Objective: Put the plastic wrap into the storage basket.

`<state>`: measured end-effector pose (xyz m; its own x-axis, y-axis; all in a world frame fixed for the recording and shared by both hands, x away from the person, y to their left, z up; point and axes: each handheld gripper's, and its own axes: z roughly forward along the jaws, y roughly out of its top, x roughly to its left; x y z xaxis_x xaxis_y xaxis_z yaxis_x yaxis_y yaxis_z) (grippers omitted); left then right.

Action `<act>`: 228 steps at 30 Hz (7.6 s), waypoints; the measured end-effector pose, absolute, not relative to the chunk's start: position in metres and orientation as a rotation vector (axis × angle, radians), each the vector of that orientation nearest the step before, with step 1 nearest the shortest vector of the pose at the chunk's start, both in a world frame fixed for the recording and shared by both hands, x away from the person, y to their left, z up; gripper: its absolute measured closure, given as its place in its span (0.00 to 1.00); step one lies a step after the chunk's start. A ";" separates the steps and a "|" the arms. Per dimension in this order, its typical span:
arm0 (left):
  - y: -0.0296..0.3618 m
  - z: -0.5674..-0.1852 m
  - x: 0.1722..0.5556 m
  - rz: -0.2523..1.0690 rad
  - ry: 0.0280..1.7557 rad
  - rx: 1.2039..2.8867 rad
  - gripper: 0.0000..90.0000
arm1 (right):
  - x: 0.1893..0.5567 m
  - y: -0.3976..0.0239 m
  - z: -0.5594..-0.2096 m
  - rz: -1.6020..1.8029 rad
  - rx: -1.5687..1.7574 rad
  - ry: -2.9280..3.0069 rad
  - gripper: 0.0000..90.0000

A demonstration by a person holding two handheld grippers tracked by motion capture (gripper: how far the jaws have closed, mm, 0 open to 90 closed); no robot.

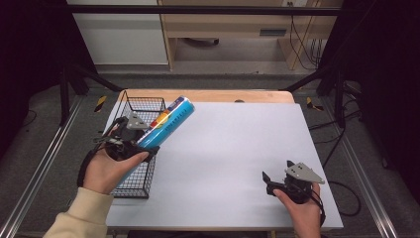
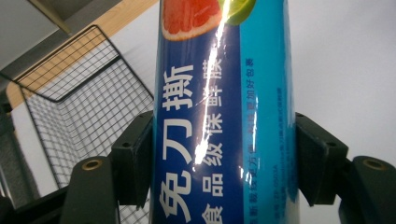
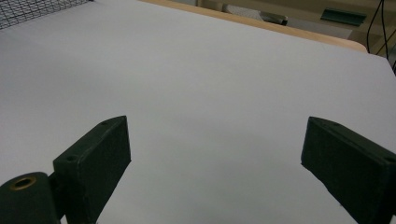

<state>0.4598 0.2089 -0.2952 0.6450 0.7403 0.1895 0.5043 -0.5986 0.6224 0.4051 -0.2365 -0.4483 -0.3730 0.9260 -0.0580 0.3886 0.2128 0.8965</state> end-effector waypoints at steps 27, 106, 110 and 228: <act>0.239 -0.309 0.467 0.582 1.094 2.365 0.36 | 0.405 -0.232 -0.452 1.111 1.212 1.900 0.10; 0.257 -0.345 0.477 0.553 1.402 2.375 0.36 | 0.400 -0.224 -0.450 1.135 1.156 1.954 0.10; 0.258 -0.345 0.478 0.550 1.408 2.371 0.36 | 0.400 -0.224 -0.450 1.135 1.155 1.951 0.10; 0.247 -0.377 0.522 0.555 1.666 2.456 0.26 | 0.400 -0.224 -0.451 1.166 1.150 1.995 0.10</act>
<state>0.5223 0.2473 -0.3772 0.3258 0.9168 0.2308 0.8720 -0.3857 0.3013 0.3998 -0.2240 -0.4515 -0.4805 0.8761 -0.0390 0.3961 0.2565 0.8816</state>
